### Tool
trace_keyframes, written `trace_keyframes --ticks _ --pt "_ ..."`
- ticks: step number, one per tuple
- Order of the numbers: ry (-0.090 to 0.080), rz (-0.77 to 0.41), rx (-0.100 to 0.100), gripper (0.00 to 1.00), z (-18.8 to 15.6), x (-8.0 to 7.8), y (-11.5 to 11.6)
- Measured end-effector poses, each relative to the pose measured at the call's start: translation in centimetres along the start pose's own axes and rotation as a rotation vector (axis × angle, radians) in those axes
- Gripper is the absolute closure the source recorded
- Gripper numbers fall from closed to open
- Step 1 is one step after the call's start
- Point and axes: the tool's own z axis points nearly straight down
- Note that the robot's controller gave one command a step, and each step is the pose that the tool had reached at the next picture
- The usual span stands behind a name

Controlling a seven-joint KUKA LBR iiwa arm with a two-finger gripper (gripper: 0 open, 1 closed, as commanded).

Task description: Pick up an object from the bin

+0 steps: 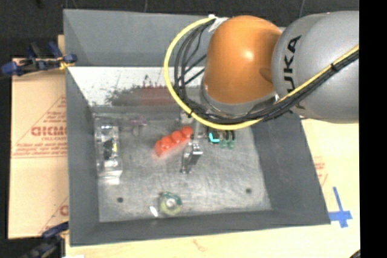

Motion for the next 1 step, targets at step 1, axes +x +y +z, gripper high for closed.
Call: trace_keyframes --ticks 1 --pt "-0.007 -0.114 0.002 0.0 7.11 -7.94 0.91"
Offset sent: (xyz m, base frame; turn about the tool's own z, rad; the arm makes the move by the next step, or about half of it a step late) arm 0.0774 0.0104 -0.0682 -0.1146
